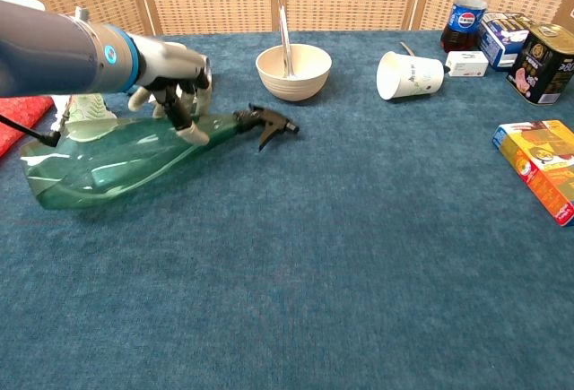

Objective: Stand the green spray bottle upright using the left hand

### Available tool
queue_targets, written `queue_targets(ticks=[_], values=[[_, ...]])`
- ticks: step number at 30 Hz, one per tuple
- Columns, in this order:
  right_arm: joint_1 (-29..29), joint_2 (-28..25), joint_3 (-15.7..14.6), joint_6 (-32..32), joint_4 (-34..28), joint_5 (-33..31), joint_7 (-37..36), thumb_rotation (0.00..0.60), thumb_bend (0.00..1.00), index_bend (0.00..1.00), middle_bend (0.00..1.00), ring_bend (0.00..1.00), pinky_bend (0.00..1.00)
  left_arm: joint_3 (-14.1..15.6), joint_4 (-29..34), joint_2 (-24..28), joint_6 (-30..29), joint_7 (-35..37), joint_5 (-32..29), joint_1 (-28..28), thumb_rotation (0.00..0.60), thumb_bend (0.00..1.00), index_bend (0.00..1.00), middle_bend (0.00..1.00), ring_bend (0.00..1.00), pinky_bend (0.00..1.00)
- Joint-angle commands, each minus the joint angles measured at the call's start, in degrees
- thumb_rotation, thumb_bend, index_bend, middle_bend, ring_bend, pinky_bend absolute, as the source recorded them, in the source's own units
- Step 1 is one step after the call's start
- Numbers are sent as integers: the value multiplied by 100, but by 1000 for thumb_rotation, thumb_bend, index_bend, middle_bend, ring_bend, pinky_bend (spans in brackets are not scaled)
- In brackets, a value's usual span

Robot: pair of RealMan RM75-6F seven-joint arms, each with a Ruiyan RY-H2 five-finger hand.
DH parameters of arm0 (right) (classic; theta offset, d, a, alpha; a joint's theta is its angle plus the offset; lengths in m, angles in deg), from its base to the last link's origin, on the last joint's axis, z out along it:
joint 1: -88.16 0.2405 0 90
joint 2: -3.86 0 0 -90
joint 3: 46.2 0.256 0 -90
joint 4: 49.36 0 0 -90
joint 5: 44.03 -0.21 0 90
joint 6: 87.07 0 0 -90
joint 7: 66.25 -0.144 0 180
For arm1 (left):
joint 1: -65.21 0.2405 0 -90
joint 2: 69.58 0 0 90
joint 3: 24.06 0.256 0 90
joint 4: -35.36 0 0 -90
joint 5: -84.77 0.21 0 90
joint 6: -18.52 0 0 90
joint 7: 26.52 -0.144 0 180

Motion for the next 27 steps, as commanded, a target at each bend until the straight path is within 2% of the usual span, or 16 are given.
queue_targets(ticks=[1, 9, 13, 17, 23, 27], values=[[13, 3, 7, -8, -10, 8, 18, 600, 226, 391, 307, 40, 100, -77, 365, 311, -22, 653, 860, 350, 600, 406, 485, 507, 593, 781], [79, 20, 28, -39, -76, 64, 117, 600, 225, 389, 307, 40, 100, -70, 947, 828, -223, 2280, 3169, 1239, 600, 400, 477, 501, 585, 769], [96, 36, 30, -30, -86, 99, 140, 600, 226, 386, 306, 40, 100, -76, 988, 925, -449, 3608, 4563, 1800, 600, 396, 476, 496, 576, 761], [93, 51, 30, -6, -94, 111, 150, 600, 226, 384, 307, 40, 100, -51, 830, 942, -744, 4779, 5602, 2217, 600, 394, 476, 494, 571, 755], [103, 102, 29, 1, -88, 119, 165, 600, 224, 378, 307, 40, 100, 76, 370, 825, -1271, 6499, 6804, 2740, 600, 394, 477, 494, 565, 748], [116, 127, 23, -21, -78, 117, 163, 600, 222, 376, 307, 40, 100, 142, 42, 724, -1562, 7376, 7285, 2962, 600, 394, 476, 494, 561, 743]])
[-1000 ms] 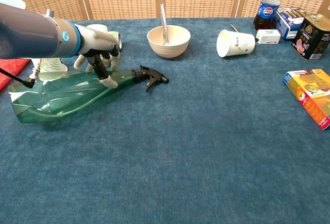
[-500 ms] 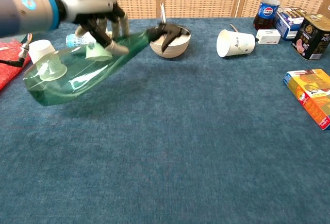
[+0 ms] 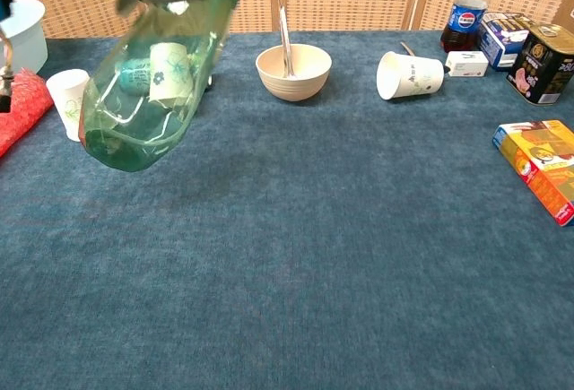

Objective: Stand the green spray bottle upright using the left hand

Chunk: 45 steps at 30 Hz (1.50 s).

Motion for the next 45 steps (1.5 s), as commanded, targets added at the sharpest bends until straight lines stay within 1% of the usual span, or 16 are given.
queue_targets(ticks=[1, 5, 10, 14, 16, 21, 24, 28, 32, 34, 45], values=[[6, 20, -4, -7, 9, 0, -11, 600, 222, 375, 307, 40, 100, 121, -557, -152, -614, 1283, 753, 517, 600, 394, 477, 494, 560, 742], [18, 57, -9, -35, 24, -15, -24, 600, 222, 373, 307, 40, 100, 165, -1117, -447, -1103, 2104, 1142, 766, 600, 394, 477, 488, 554, 737], [55, 81, -10, -91, 4, -16, -21, 600, 222, 372, 307, 40, 100, 239, -1734, -812, -1463, 2940, 1384, 993, 600, 381, 477, 483, 546, 728], [73, 94, -3, -108, -23, -23, -13, 600, 221, 372, 307, 40, 100, 292, -2337, -1179, -1879, 3485, 1644, 1165, 600, 367, 476, 482, 542, 729], [83, 92, 1, -124, -46, -31, 10, 600, 221, 371, 307, 40, 100, 325, -2619, -1370, -2010, 3717, 1713, 1238, 600, 362, 475, 482, 541, 730], [111, 92, 5, -157, -124, -28, 59, 600, 220, 370, 307, 40, 101, 355, -3104, -1739, -2200, 4253, 1793, 1355, 600, 341, 470, 477, 539, 727], [111, 96, 5, -165, -144, -47, 57, 600, 222, 370, 307, 40, 101, 381, -3346, -1921, -2333, 4455, 1878, 1411, 600, 333, 468, 474, 537, 724], [105, 89, 5, -157, -166, -51, 32, 600, 221, 369, 307, 40, 100, 335, -3630, -2190, -2511, 4771, 1875, 1501, 600, 330, 464, 472, 536, 718], [98, 64, 3, -153, -183, -56, 44, 600, 221, 368, 307, 40, 100, 364, -3883, -2376, -2551, 4969, 1888, 1567, 600, 325, 464, 472, 535, 695], [94, 54, 2, -148, -194, -57, 60, 600, 220, 367, 307, 40, 101, 374, -3965, -2427, -2559, 5015, 1902, 1588, 600, 324, 463, 471, 535, 681], [87, 51, -15, -138, -232, -34, 71, 600, 220, 366, 307, 40, 100, 482, -4227, -2470, -2467, 5069, 2022, 1626, 600, 320, 462, 469, 534, 688]])
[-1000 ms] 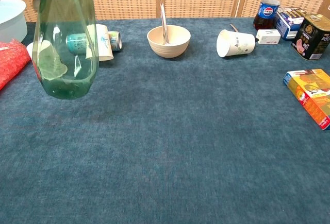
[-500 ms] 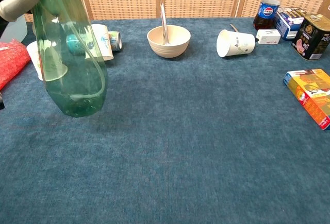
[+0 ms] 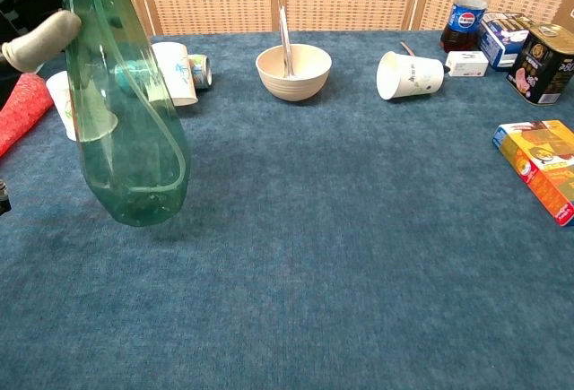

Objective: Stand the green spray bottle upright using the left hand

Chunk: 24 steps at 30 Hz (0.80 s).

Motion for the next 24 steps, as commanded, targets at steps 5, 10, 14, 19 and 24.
queue_targets(ticks=[5, 10, 14, 19, 24], values=[[-13, -14, -2, 29, -24, 12, 7, 600, 221, 365, 308, 40, 101, 147, -154, -38, 9, 14, 109, 70, 600, 320, 464, 469, 534, 688], [-23, -14, -10, 43, -24, 20, 3, 600, 220, 366, 308, 40, 100, 276, -302, -84, 9, 46, 173, 159, 600, 321, 465, 469, 534, 710], [-27, -18, -9, 57, -30, 28, 1, 600, 221, 365, 308, 40, 100, 413, -474, -119, -33, 56, 271, 240, 600, 321, 466, 470, 534, 710], [-23, -23, -11, 58, -44, 43, 6, 600, 220, 365, 308, 40, 100, 518, -687, -180, -123, 117, 363, 324, 600, 319, 467, 470, 534, 711], [-27, -34, -7, 79, -68, 55, 15, 600, 220, 365, 308, 40, 100, 592, -815, -190, -213, 148, 441, 385, 598, 319, 467, 470, 526, 680]])
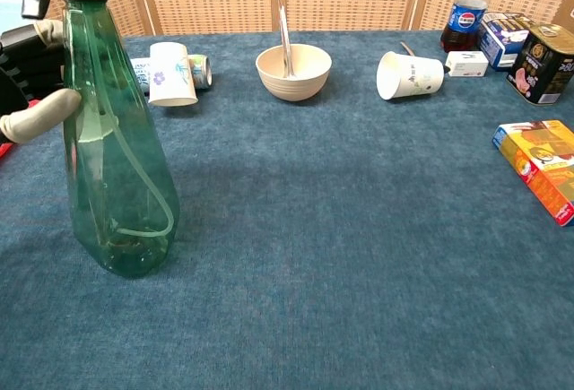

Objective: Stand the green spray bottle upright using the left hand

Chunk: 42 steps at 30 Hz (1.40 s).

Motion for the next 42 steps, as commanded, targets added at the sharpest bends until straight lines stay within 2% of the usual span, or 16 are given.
queue_targets(ticks=[1, 5, 9, 12, 18, 22, 27, 29, 32, 39, 42], values=[[-2, -4, -2, 3, -11, 4, 6, 600, 221, 364, 308, 40, 100, 54, -72, -1, -62, -9, 60, 39, 589, 319, 468, 470, 522, 660], [-1, -7, -1, 3, -19, 3, 19, 600, 221, 364, 308, 40, 101, 105, -152, -2, -143, -18, 106, 101, 507, 318, 467, 469, 511, 608], [0, -10, 6, 11, -27, 3, 23, 600, 222, 364, 309, 40, 100, 101, -175, 7, -213, -25, 95, 160, 417, 318, 467, 469, 505, 507], [-1, -17, 12, 21, -33, 7, 21, 600, 220, 364, 309, 40, 100, 114, -175, 27, -263, -35, 98, 209, 382, 317, 465, 468, 503, 555], [10, -22, 12, 14, -52, 21, 29, 600, 222, 364, 309, 39, 100, 145, -161, 67, -302, -77, 103, 286, 334, 315, 460, 461, 489, 569], [6, -25, 11, 30, -73, 35, 50, 600, 222, 363, 309, 40, 101, 146, -146, 75, -289, -97, 116, 284, 299, 312, 445, 451, 476, 633], [-16, -37, 4, 58, -94, 35, 59, 600, 224, 363, 309, 40, 101, 120, -124, 61, -391, -134, 155, 290, 165, 292, 402, 410, 440, 587], [-21, -44, 2, 68, -103, 42, 64, 600, 223, 364, 309, 40, 100, 115, -110, 63, -444, -167, 173, 304, 129, 286, 391, 399, 429, 542], [-17, -51, 5, 74, -118, 57, 74, 600, 224, 363, 309, 40, 100, 123, -72, 90, -518, -206, 202, 332, 102, 281, 382, 393, 421, 500], [6, -54, 5, 52, -164, 81, 121, 600, 224, 363, 309, 40, 100, 123, 93, 224, -688, -252, 208, 442, 60, 276, 373, 378, 411, 548], [12, -54, 1, 47, -183, 95, 146, 600, 225, 363, 309, 40, 101, 106, 156, 282, -745, -263, 197, 478, 41, 275, 371, 377, 410, 521]])
